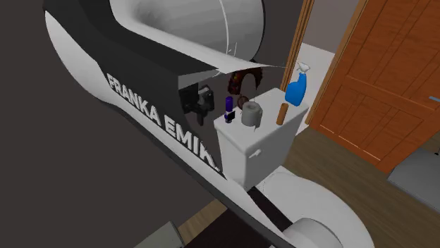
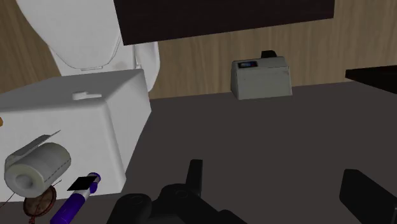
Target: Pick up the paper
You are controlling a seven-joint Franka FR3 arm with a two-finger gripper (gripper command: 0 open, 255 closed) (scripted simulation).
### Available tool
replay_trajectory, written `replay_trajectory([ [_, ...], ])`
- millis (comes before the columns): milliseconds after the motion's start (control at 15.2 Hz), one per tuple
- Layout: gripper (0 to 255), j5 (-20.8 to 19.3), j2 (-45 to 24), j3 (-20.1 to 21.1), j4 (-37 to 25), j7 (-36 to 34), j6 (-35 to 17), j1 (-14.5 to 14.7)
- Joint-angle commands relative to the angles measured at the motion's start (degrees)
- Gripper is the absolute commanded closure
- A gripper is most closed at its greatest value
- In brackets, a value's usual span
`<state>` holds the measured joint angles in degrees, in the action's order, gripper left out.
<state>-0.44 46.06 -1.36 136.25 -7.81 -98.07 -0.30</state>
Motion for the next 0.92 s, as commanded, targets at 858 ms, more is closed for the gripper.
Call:
replay_trajectory([
  [858, 0, -8.1, -11.3, -16.6, 2.0, 20.9, -11.3, -3.0],
])
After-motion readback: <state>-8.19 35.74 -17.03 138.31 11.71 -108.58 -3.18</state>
